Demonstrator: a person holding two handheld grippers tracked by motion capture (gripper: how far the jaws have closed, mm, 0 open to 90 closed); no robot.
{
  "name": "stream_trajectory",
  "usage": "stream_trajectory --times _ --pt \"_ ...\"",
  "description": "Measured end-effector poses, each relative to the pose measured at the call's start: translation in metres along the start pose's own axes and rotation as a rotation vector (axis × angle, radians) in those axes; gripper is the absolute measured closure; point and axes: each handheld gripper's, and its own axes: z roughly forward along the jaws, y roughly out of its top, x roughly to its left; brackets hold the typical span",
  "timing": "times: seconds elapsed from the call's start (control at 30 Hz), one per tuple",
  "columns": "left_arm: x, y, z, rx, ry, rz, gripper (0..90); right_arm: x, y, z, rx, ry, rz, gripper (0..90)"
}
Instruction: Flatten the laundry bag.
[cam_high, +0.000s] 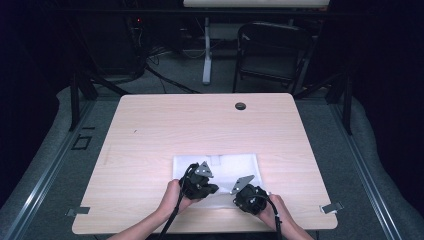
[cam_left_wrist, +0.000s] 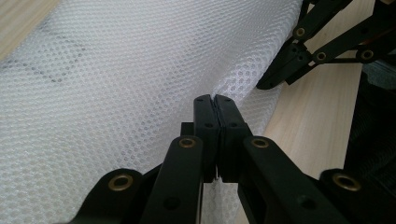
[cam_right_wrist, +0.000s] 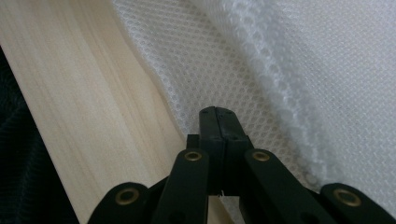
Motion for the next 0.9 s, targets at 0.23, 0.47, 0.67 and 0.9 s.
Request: stream_trajectory --times 0.23,0.47,0.67,0.9 --pt "0.000 0.006 -0.009 -0.033 0.021 -0.010 88.9 -0.001 0.000 -0.001 0.012 0.002 -0.006 90.0" --pt "0.007 0.008 -0.013 -0.039 0.037 -0.014 89.4 -0.002 0.000 -0.001 0.013 0.017 -0.014 90.0" --pt "0.011 0.010 -0.021 -0.058 0.043 -0.019 89.6 -0.001 0.000 -0.001 0.019 0.015 -0.014 90.0" --pt "0.016 0.020 -0.032 -0.090 0.047 -0.014 89.5 0.000 0.000 -0.002 0.033 0.013 -0.017 90.0"
